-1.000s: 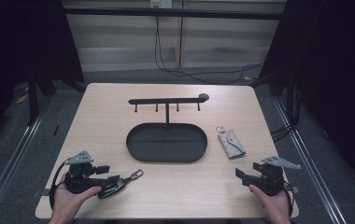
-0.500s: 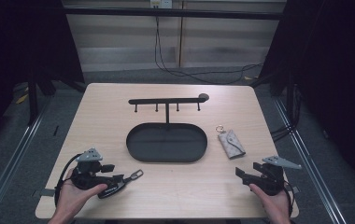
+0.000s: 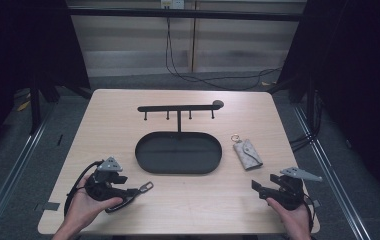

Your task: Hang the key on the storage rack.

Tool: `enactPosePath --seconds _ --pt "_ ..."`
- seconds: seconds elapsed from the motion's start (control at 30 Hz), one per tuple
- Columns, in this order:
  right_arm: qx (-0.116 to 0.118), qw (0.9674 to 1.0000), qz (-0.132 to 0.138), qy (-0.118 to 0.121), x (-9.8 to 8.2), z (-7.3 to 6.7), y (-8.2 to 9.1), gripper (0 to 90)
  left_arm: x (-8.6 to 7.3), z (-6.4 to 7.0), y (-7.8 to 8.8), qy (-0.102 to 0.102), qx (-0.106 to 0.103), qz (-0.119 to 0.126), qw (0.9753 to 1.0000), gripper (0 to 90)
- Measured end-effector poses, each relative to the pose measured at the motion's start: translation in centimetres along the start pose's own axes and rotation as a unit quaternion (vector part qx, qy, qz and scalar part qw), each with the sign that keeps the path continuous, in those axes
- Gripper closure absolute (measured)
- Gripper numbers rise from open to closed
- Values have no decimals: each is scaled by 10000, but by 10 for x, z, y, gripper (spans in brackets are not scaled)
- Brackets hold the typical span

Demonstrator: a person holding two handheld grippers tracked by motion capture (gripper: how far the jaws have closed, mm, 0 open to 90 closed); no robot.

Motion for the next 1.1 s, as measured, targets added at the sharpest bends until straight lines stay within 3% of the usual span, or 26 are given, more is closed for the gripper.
enactPosePath --seconds 0.07,0.17,0.27,0.3,0.33,0.37,0.43,0.67,0.73,1.0,1.1 --pt "7 10000 5 6 0 0 0 198 2 0 -1 13 -26 -4 10000 439" --pt "41 10000 -9 20 0 -1 0 198 7 1 -5 -96 -175 -197 9996 457" --pt "41 10000 27 31 1 -1 1 198 10 2 -7 -185 -151 -237 9994 469" --pt "51 10000 35 34 1 -2 1 198 11 4 -10 -220 -252 -345 9988 487" --pt "53 10000 37 45 1 -2 2 198 11 4 -10 -220 -252 -345 9988 495" --pt "61 10000 45 47 1 -2 2 198 11 4 -13 -277 -234 -539 9979 497" --pt "60 10000 36 53 0 -2 2 198 12 4 -17 -327 -215 -673 9970 496" --pt "52 9999 31 83 0 -2 1 198 17 1 -24 -231 -207 -984 9947 473" --pt "50 9999 28 84 0 -2 1 198 18 0 -25 -163 -174 -947 9952 473" --pt "68 10000 -15 53 0 -2 0 198 24 0 -31 -155 -115 -1037 9944 526" --pt "89 9999 -26 56 0 -3 0 198 25 0 -37 -143 -104 -1175 9929 558"
Point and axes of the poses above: each handheld gripper's, and its own axes: y roughly backward along the jaws, x roughly out of its top, z roughly to its right, the point moved 7 cm from there along -y, roughly forward along the jaws, and after that the axes turned 11 degrees about -x, right-handed, at the moved point
